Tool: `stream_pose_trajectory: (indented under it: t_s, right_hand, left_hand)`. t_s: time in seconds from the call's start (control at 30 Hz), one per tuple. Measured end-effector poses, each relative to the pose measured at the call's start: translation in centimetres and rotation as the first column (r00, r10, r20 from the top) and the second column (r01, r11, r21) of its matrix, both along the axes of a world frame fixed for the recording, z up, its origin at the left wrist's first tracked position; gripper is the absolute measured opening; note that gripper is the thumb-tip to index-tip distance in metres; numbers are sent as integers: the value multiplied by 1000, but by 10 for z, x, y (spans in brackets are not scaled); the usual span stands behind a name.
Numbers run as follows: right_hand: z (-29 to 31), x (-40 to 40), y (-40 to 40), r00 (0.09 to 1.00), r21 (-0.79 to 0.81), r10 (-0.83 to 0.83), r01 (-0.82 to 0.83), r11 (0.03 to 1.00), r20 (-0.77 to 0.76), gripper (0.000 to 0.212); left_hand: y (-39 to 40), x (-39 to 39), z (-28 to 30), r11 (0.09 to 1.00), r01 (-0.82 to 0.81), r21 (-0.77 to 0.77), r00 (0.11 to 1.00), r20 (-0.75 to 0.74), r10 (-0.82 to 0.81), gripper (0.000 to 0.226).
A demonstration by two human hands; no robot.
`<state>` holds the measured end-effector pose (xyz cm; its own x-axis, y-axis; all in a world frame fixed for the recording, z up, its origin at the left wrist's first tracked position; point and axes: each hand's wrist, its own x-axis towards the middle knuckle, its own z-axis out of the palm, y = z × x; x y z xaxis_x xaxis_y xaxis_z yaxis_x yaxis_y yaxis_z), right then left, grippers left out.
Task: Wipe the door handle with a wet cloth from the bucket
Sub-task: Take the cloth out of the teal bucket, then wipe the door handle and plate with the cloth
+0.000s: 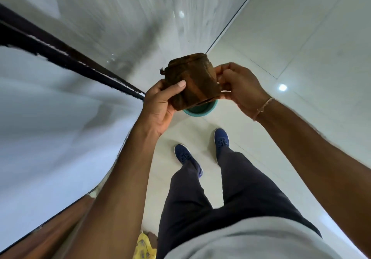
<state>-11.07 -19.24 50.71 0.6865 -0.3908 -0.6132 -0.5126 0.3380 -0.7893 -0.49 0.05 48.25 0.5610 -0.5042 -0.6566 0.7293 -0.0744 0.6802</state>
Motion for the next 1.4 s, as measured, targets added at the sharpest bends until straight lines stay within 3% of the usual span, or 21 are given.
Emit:
stream_pose_trajectory:
  t_s: [0.03,0.1,0.17,0.23,0.33,0.47,0.53,0.63,0.67,0.8,0.87,0.97,1.2,1.3,1.4]
  right_hand:
    - [7,-3,5,998,-213,46,-55,975,-44,21]
    - [23,-14,24,985,-612,163,-164,774,-59,38]
    - [38,-21,47,952,-783,306,-170,598,27,41]
    - [48,-26,68,911,-817,409,-198,542,51,39]
    - [62,-31,92,898,-792,439,-285,540,-24,68]
    - [73,-37,105,914,-719,405,-288,633,-9,85]
    - [74,-36,108,931,-701,365,-253,667,10,65]
    - [76,-34,108,957,-675,289,-196,712,28,14]
    - [75,-33,106,965,-650,259,-174,739,37,5]
    - [81,-34,100,975,-343,181,-128,931,127,17]
    - [86,-39,97,975,-165,143,-115,979,169,19]
    - [91,-49,94,971,-51,173,-166,985,163,18]
    - [90,-60,89,973,-99,228,-224,970,35,14]
    - [93,-65,107,941,-150,338,-333,931,8,23]
    - [97,-74,141,835,-271,548,-517,812,49,31]
  left_hand:
    - [2,-4,8,1000,-7,18,1000,21,7,52]
    - [6,-12,23,997,-27,72,997,73,22,52]
    - [10,-21,39,991,-53,123,992,124,37,48]
    - [13,-29,50,990,-69,124,988,143,51,39]
    - [23,-38,70,994,-90,60,989,121,82,23]
    - [42,-44,80,986,-165,14,986,25,165,35]
    - [48,-48,81,982,-186,28,981,54,184,27]
    - [50,-62,84,975,-222,23,969,116,218,15]
    - [49,-66,84,970,-242,26,963,127,237,15]
    - [50,-90,93,913,-399,90,909,169,381,41]
    - [52,-102,96,890,-443,110,891,166,423,48]
    - [55,-119,101,843,-520,136,850,181,495,48]
    - [77,-153,110,700,-697,155,714,234,660,39]
    - [92,-171,118,661,-737,144,672,257,694,41]
    - [104,-188,124,614,-774,155,627,320,710,42]
